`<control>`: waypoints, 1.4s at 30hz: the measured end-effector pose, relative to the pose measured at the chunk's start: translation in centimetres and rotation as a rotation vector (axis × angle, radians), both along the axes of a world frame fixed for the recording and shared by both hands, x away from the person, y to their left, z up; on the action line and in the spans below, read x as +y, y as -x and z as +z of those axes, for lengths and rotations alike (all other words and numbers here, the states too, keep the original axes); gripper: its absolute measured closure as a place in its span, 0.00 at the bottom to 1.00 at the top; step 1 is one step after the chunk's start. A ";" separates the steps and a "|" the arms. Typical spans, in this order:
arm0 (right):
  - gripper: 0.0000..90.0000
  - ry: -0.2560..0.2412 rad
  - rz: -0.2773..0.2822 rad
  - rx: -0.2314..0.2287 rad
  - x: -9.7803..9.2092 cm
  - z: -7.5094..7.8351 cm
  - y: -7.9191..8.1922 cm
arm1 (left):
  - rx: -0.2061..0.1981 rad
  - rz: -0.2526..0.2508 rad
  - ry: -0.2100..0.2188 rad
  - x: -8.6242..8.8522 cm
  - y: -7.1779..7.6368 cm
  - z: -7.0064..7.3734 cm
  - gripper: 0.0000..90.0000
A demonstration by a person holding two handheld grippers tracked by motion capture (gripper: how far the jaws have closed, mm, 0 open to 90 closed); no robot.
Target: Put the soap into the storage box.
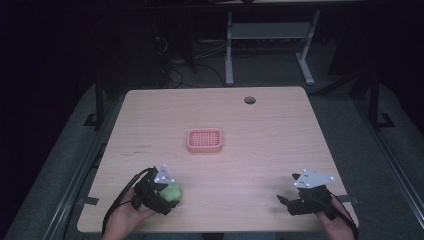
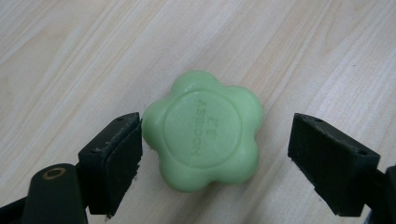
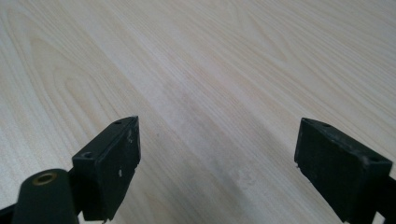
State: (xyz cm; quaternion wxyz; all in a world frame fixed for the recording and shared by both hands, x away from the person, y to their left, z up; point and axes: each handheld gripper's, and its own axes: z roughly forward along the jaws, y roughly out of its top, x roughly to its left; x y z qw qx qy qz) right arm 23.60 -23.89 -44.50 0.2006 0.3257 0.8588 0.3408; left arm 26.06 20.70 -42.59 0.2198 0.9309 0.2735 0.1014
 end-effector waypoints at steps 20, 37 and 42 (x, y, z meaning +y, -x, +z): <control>0.15 -0.001 0.001 0.003 0.0 0.0 0.0 | 0.084 -0.010 -0.042 -0.6 -2.0 -1.5 0.23; 0.15 -0.007 -0.009 0.004 0.0 0.0 0.0 | 0.097 -0.014 -0.046 -0.7 -2.3 -2.0 0.27; 0.15 -0.004 -0.008 0.001 0.0 0.0 0.0 | 0.094 -0.011 -0.044 -0.7 -2.2 -1.9 0.28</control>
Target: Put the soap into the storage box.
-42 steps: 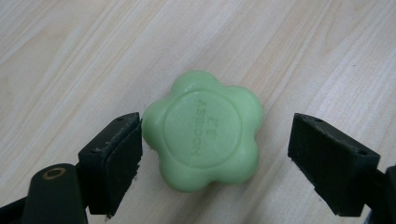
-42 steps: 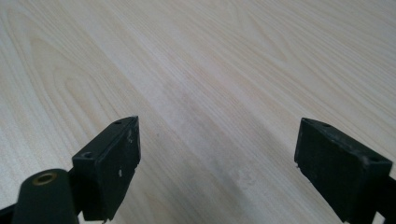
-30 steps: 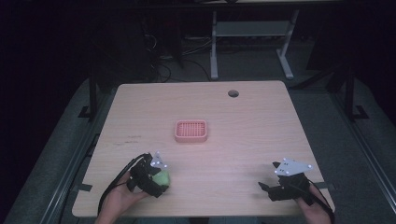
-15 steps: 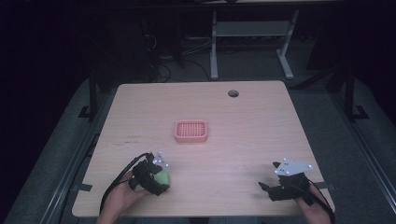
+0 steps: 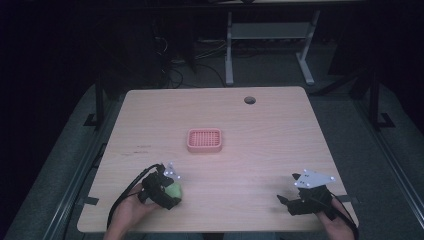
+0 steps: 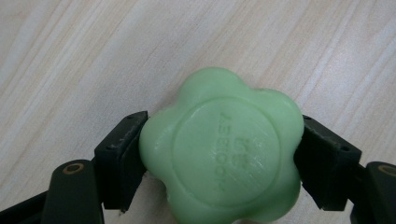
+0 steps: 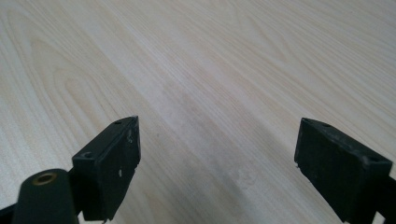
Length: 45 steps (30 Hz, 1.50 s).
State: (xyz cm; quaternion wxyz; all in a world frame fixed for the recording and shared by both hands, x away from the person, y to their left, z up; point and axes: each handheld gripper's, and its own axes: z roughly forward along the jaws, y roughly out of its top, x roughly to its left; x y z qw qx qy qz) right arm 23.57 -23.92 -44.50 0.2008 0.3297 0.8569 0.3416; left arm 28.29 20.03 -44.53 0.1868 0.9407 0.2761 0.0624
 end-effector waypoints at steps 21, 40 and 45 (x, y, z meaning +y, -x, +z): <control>0.15 -0.004 -0.003 0.002 -0.1 0.0 0.0 | 0.003 0.007 -0.007 0.0 0.2 1.1 0.28; 0.15 -0.003 -0.010 0.007 -0.2 -0.2 -0.2 | -0.023 0.004 0.018 -0.2 -0.4 3.3 0.29; 0.15 -0.006 -0.012 0.006 -0.1 -0.2 -0.2 | -0.015 -0.003 0.012 -0.5 -0.8 3.3 0.29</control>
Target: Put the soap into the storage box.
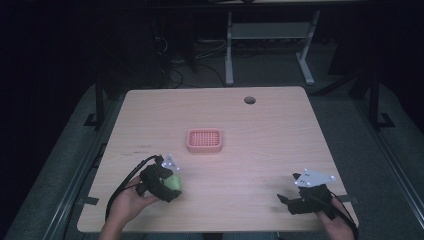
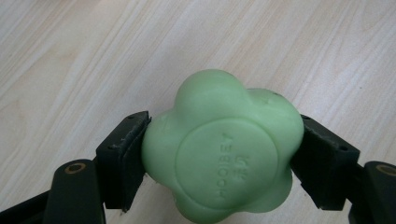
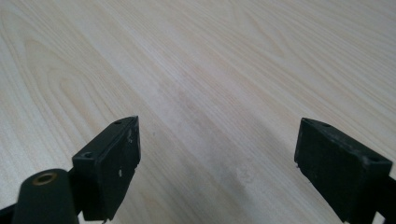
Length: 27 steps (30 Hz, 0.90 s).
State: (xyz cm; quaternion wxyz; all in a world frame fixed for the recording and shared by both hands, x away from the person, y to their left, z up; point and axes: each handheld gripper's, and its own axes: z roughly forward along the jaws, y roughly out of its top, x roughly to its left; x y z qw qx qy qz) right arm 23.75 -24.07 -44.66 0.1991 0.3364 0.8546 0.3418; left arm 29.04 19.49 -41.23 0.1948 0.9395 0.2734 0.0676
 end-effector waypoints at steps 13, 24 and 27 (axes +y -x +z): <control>0.15 -0.001 0.000 0.002 0.1 0.0 0.0 | -0.001 -0.017 -0.011 -1.1 -0.8 0.3 0.29; 0.15 0.015 0.014 -0.002 0.2 0.0 0.0 | 0.003 -0.021 -0.014 -1.8 -1.7 0.8 0.29; 0.15 0.015 0.014 -0.003 0.2 -0.1 0.0 | 0.005 -0.019 -0.007 -1.9 -2.1 1.0 0.29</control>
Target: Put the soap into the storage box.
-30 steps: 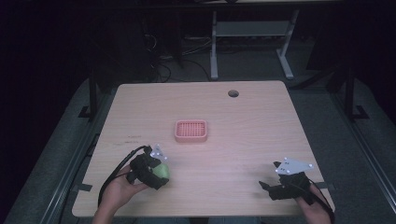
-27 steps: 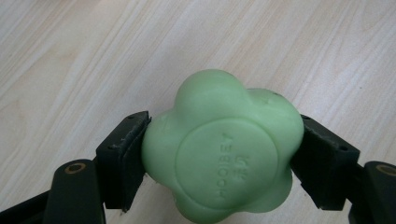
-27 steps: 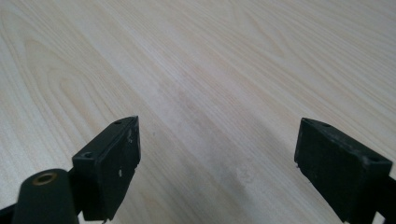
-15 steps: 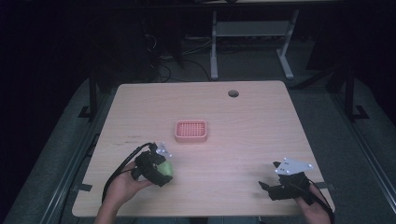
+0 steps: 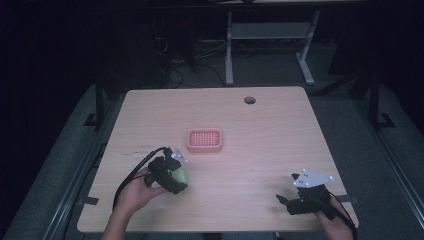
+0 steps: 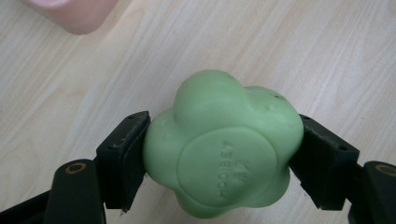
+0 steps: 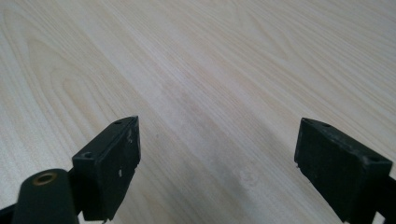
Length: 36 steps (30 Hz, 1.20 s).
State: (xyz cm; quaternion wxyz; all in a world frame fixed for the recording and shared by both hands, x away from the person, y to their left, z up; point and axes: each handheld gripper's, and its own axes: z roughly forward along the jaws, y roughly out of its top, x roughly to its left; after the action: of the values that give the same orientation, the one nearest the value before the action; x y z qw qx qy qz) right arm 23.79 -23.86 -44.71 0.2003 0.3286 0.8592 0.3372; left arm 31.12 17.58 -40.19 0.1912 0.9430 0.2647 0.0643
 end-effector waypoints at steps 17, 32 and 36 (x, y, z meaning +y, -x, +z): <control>0.15 -0.010 -0.007 0.003 0.0 0.0 0.0 | 0.011 0.001 -0.011 -0.5 -1.4 0.8 0.29; 0.15 -0.009 -0.014 -0.006 -0.1 0.1 0.0 | 0.046 -0.016 -0.023 -2.0 -3.2 1.0 0.29; 0.15 -0.023 -0.018 -0.001 0.1 0.1 0.1 | 0.057 -0.015 -0.028 -2.3 -3.6 0.9 0.29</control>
State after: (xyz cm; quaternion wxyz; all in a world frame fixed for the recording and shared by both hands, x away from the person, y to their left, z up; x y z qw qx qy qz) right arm 23.64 -23.72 -44.66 0.1999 0.3384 0.8523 0.3452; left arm 34.70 15.27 -39.27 0.1708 0.9490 0.2621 0.0397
